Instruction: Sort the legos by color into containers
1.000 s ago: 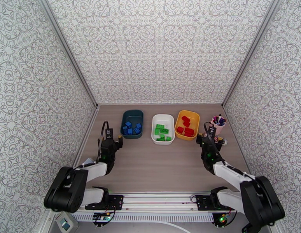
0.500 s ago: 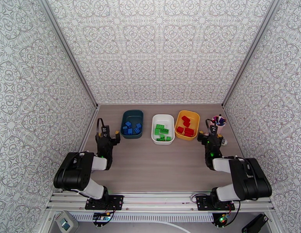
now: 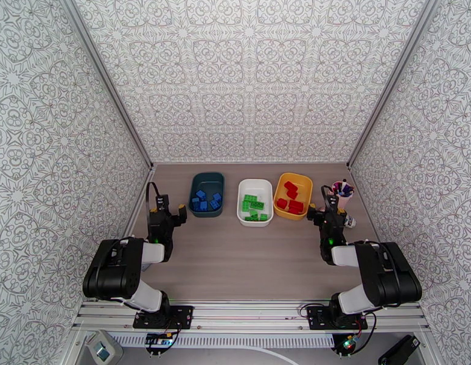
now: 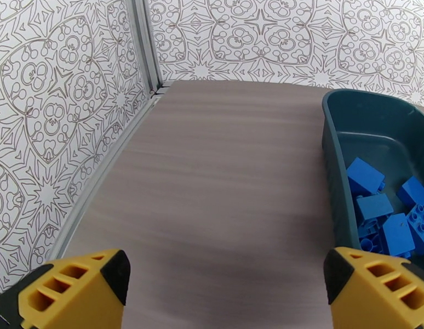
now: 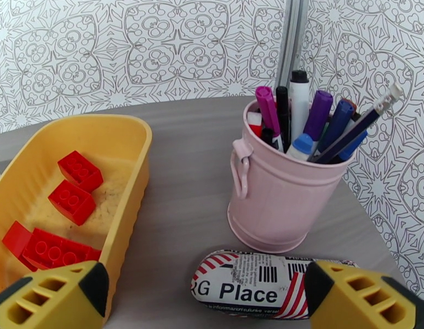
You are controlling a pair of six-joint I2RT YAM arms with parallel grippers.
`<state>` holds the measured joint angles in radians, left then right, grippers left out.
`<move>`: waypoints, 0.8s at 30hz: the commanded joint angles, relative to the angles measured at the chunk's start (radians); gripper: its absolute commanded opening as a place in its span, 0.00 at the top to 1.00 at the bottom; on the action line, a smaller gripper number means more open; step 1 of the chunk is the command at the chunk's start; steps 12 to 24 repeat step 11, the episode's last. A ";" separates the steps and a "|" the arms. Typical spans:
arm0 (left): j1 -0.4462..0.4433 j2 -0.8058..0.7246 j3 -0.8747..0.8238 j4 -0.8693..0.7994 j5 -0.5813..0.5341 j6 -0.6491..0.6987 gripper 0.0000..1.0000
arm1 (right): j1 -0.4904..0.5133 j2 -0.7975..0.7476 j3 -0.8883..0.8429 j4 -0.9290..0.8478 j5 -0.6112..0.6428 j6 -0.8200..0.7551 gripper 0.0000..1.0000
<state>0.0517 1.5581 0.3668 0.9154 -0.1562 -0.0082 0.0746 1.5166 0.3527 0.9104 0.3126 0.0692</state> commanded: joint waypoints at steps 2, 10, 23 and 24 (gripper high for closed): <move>0.003 -0.015 0.014 -0.013 0.009 -0.015 0.01 | -0.005 0.006 0.007 0.018 -0.012 -0.015 0.01; 0.002 -0.012 0.014 -0.017 0.004 -0.016 0.01 | -0.009 0.004 0.013 0.004 -0.026 -0.014 0.01; 0.001 -0.013 0.014 -0.016 0.004 -0.015 0.01 | -0.009 0.004 0.009 0.008 -0.031 -0.016 0.01; 0.001 -0.013 0.014 -0.016 0.004 -0.015 0.01 | -0.009 0.004 0.009 0.008 -0.031 -0.016 0.01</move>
